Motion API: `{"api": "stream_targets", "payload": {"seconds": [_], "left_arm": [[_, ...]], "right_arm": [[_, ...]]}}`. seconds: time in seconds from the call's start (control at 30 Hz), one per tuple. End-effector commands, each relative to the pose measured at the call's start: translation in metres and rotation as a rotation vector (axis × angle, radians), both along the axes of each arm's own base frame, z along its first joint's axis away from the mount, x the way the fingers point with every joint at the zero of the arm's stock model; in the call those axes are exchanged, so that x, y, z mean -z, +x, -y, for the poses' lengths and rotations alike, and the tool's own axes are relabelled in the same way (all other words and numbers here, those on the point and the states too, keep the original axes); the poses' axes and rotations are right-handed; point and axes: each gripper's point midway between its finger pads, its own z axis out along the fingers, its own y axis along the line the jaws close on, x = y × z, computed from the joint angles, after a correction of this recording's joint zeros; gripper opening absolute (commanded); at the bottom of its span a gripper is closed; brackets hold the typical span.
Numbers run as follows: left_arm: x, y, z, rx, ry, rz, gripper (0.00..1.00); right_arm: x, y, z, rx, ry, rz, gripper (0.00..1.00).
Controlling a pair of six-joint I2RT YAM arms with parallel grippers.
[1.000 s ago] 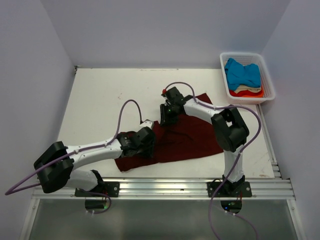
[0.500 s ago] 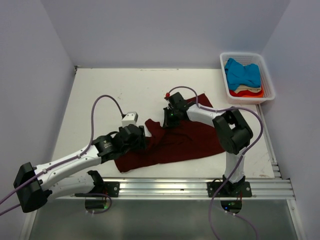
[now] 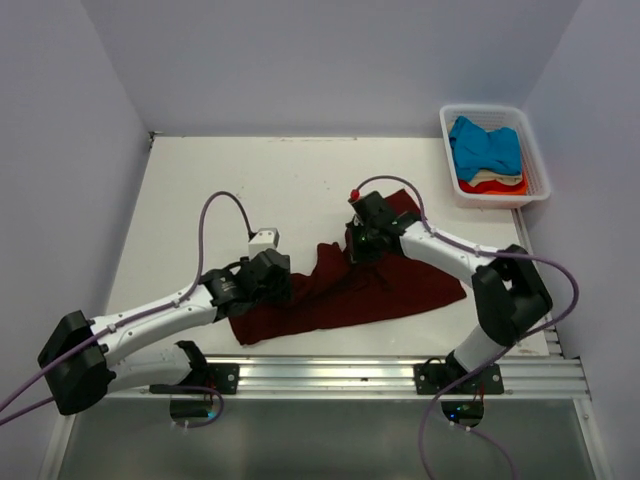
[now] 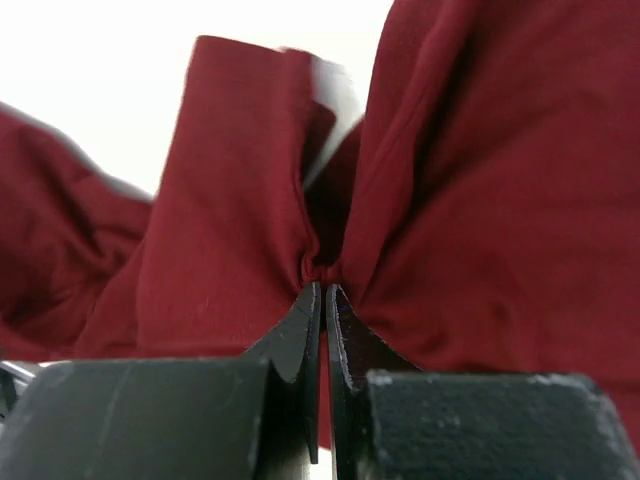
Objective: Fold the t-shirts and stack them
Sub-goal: Grap the side of the flattened tshirt furthest away from the robot with both arms
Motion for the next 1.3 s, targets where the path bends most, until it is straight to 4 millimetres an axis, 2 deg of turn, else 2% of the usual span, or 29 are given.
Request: {"api": "stream_targets", "payload": {"seconds": [0.0,0.07,0.13,0.17,0.27,0.33,0.37,0.43,0.5,0.53,0.6,0.63,0.7,0.73,0.83,0.9,1.03,1.13,1.27], "left_arm": [[-0.002,0.015,0.014,0.011,-0.035,0.040,0.66],[0.002,0.017,0.017,0.021,-0.035,0.029,0.66],[0.008,0.020,0.023,0.038,-0.031,0.023,0.66],[0.012,0.021,0.026,0.046,-0.028,0.011,0.66],[0.014,0.026,0.035,0.071,-0.034,0.008,0.66],[0.007,0.034,0.043,0.084,-0.049,0.029,0.65],[0.008,0.036,0.045,0.090,-0.043,0.023,0.65],[-0.005,0.047,0.054,0.101,-0.056,0.052,0.65],[-0.012,0.055,0.058,0.115,-0.048,0.065,0.65],[-0.026,0.064,0.064,0.113,-0.067,0.092,0.65],[-0.035,0.072,0.070,0.131,-0.070,0.107,0.65],[-0.050,0.082,0.075,0.128,-0.092,0.133,0.65],[-0.057,0.089,0.086,0.158,-0.108,0.144,0.65],[-0.068,0.096,0.093,0.166,-0.127,0.159,0.65],[-0.060,0.100,0.116,0.236,-0.138,0.113,0.63],[-0.055,0.102,0.127,0.277,-0.152,0.098,0.61],[-0.026,0.096,0.152,0.380,-0.180,0.021,0.58],[0.007,0.081,0.169,0.482,-0.206,-0.090,0.53],[0.037,0.071,0.163,0.484,-0.148,-0.191,0.49]], "right_arm": [[-0.030,-0.006,0.020,0.024,-0.027,0.089,0.00],[-0.045,-0.010,0.025,0.031,-0.010,0.122,0.00],[-0.047,-0.016,0.035,0.047,-0.029,0.130,0.00],[-0.056,-0.018,0.038,0.059,-0.018,0.154,0.00],[-0.056,-0.030,0.048,0.069,-0.024,0.145,0.00],[-0.058,-0.040,0.053,0.073,-0.013,0.142,0.00],[-0.053,-0.048,0.056,0.080,-0.014,0.124,0.00],[-0.053,-0.056,0.058,0.078,0.003,0.114,0.00],[-0.045,-0.067,0.061,0.085,0.003,0.085,0.00],[-0.044,-0.070,0.061,0.092,0.006,0.079,0.00],[-0.035,-0.077,0.064,0.097,0.000,0.061,0.00],[-0.033,-0.081,0.062,0.090,0.011,0.049,0.00],[-0.025,-0.088,0.061,0.078,0.009,0.022,0.00],[-0.022,-0.090,0.060,0.073,0.005,0.006,0.11],[-0.017,-0.092,0.060,0.070,-0.007,-0.013,0.31],[-0.019,-0.092,0.059,0.070,-0.003,-0.004,0.38],[-0.029,-0.087,0.060,0.082,0.003,0.029,0.41],[-0.038,-0.084,0.064,0.098,-0.006,0.059,0.42],[-0.047,-0.081,0.070,0.118,-0.016,0.093,0.43]]}}
